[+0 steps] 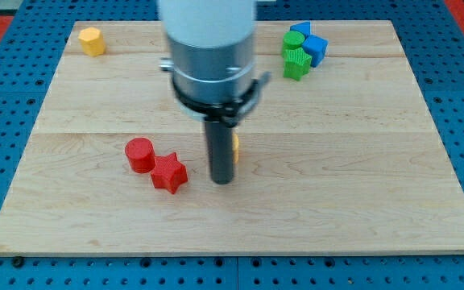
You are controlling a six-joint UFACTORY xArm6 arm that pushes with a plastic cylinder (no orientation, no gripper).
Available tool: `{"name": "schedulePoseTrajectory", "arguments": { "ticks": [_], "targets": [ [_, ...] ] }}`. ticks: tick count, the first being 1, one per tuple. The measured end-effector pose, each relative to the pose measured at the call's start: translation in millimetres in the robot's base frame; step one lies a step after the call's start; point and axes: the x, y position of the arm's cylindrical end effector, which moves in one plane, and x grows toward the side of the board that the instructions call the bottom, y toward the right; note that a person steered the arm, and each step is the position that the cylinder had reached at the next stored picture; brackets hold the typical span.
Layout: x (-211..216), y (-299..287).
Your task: Place the yellow heart vertically towards yellow pentagon
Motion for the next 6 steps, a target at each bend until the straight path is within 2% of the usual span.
{"name": "schedulePoseTrajectory", "arguments": {
  "ticks": [1, 3, 5, 6],
  "targets": [
    [-15.6, 13.0],
    [-76.3, 1.3],
    [-90.5, -11.2],
    [-90.5, -84.1]
  ]
}}
